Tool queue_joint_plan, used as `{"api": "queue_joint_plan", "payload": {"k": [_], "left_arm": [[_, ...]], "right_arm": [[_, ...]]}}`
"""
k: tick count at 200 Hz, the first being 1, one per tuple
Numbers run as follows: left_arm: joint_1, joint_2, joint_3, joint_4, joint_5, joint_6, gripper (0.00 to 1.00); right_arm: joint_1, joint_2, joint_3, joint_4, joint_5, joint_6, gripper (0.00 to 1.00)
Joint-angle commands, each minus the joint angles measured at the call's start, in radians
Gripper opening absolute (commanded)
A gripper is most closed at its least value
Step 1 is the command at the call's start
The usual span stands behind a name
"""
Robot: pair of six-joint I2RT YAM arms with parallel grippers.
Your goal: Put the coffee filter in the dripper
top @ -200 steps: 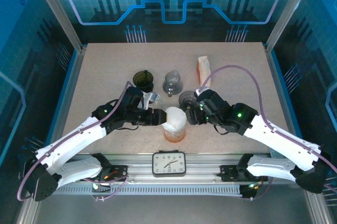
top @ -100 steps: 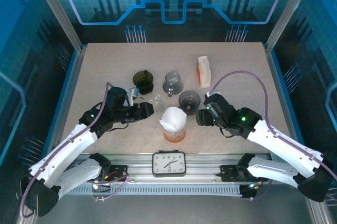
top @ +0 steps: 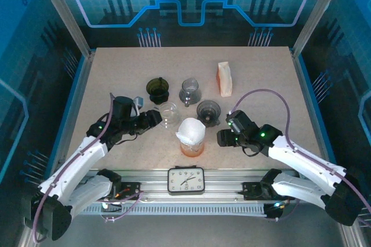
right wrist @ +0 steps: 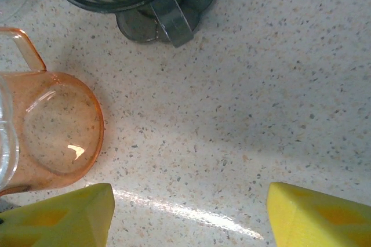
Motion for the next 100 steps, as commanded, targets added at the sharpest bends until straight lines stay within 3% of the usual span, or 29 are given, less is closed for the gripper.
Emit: {"api": "queue_joint_plan", "payload": {"k": [1,50,100], "left_arm": [[0.028,0.039,-0.013,0.032,0.006,-0.006,0.59],[0.046,0.186,0.005,0.116,0.020,-0.008,0.53],[0.051,0.227,0.019,0.127,0.004,-0.013,0.53]], "right_arm": [[-0.023,0.021,-0.028,0.066,-0.071,0.011,0.70],[-0.034,0.090,-0.060,0.146,-0.163,-0.008,0.69],[-0.050,0.160,-0.109,0.267,-0.291,-0.028,0.65]]}}
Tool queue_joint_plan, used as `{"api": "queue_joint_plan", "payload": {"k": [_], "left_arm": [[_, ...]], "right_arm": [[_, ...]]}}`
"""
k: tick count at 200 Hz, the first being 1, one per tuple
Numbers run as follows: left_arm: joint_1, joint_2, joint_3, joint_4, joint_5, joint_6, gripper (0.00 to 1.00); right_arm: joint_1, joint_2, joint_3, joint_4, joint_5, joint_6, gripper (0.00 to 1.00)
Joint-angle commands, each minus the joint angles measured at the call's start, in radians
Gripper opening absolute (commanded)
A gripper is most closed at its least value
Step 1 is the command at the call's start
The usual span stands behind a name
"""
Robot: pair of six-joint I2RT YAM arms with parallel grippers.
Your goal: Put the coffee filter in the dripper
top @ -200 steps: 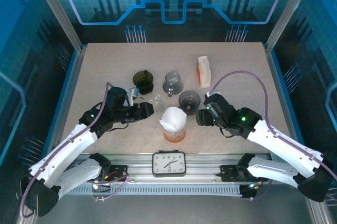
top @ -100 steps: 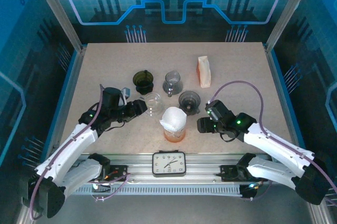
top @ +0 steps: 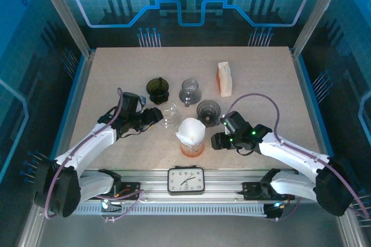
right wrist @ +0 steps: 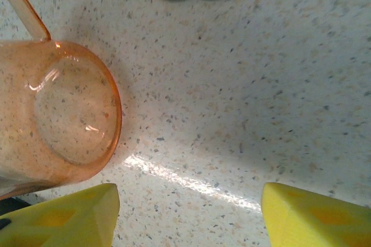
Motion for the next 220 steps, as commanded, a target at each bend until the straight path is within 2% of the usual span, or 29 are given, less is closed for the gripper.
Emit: {"api": "queue_joint_plan", "payload": {"k": [1,56,89,220], "left_arm": [[0.012,0.003,0.019,0.016,0.005,-0.013,0.53],[0.036,-0.100,-0.006,-0.053,-0.015,-0.019,0.62],[0.041,-0.165,-0.010,-0.098,-0.026,-0.028,0.64],[0.063,-0.345,0.013,-0.232,-0.062,-0.029,0.64]], "right_arm": [[-0.014,0.029,-0.026,0.084,-0.093,-0.019,0.65],[-0.016,0.099,-0.086,0.194,-0.198,-0.027,0.61],[-0.006,0.120,-0.111,0.292,-0.244,-0.001,0.57],[0.086,0.296,-0.023,0.463,-0.246,0.048,0.49]]}}
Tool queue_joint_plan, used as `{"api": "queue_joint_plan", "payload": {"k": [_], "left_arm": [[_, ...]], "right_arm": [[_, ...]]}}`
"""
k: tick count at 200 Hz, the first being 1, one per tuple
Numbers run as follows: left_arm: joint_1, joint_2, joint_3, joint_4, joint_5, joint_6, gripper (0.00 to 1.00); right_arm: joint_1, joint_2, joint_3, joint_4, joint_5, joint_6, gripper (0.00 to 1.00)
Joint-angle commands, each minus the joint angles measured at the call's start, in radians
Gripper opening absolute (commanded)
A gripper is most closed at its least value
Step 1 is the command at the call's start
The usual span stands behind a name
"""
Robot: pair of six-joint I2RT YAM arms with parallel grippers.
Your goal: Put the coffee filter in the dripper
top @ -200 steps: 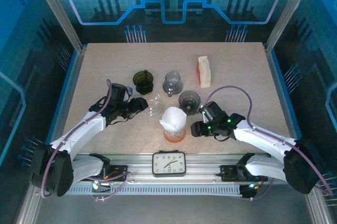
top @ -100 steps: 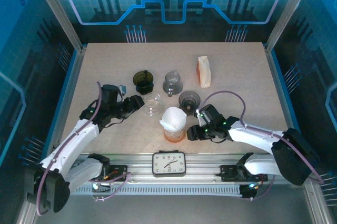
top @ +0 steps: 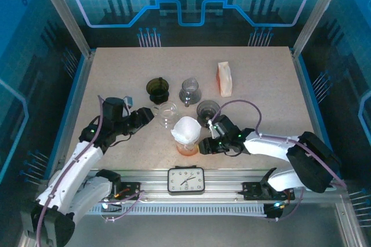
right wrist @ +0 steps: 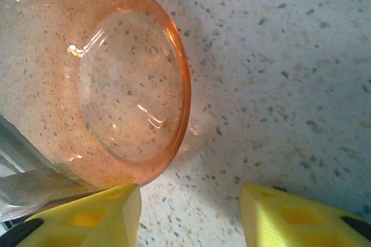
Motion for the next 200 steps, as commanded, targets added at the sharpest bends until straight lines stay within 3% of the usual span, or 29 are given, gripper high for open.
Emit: {"api": "queue_joint_plan", "payload": {"k": [1,123,200], "left_arm": [[0.014,-0.026,0.014,-0.052,-0.021,-0.003,0.64],[0.021,-0.212,0.141,-0.236,-0.234,0.038,0.65],[0.020,-0.248,0.148,-0.246,-0.233,0.051,0.67]], "right_arm": [[0.024,0.036,0.050,0.051,-0.009,0.017,0.49],[0.115,0.278,0.275,0.118,0.019,0.064,0.45],[0.150,0.428,0.439,0.133,0.022,0.049,0.44]]}}
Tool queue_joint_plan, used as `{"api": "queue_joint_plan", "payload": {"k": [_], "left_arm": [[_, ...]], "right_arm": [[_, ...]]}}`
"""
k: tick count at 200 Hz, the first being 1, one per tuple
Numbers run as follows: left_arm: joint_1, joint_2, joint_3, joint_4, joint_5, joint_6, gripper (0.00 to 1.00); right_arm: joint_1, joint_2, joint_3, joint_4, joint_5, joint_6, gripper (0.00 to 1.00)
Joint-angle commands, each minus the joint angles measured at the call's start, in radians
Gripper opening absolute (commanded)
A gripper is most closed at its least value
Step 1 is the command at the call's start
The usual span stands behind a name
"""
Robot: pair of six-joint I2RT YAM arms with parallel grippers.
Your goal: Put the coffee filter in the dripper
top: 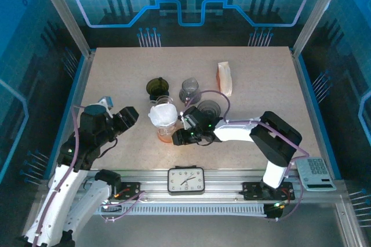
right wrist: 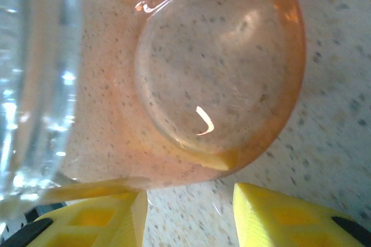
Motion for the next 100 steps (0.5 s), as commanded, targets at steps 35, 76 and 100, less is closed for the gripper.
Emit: {"api": "queue_joint_plan", "payload": {"k": [35,76,100], "left_arm": [[0.008,-0.014,0.001,-0.017,-0.005,0.019,0.68],[0.009,-0.017,0.001,-0.018,-0.010,0.026,0.68],[0.008,-0.018,-0.001,-0.018,-0.013,0.027,0.68]], "right_arm": [[0.019,0.092,0.115,0.030,-0.006,-0.034,0.44],[0.024,0.148,0.180,0.027,-0.029,-0.047,0.43],[0.029,0.188,0.226,0.024,-0.039,-0.047,0.42]]}}
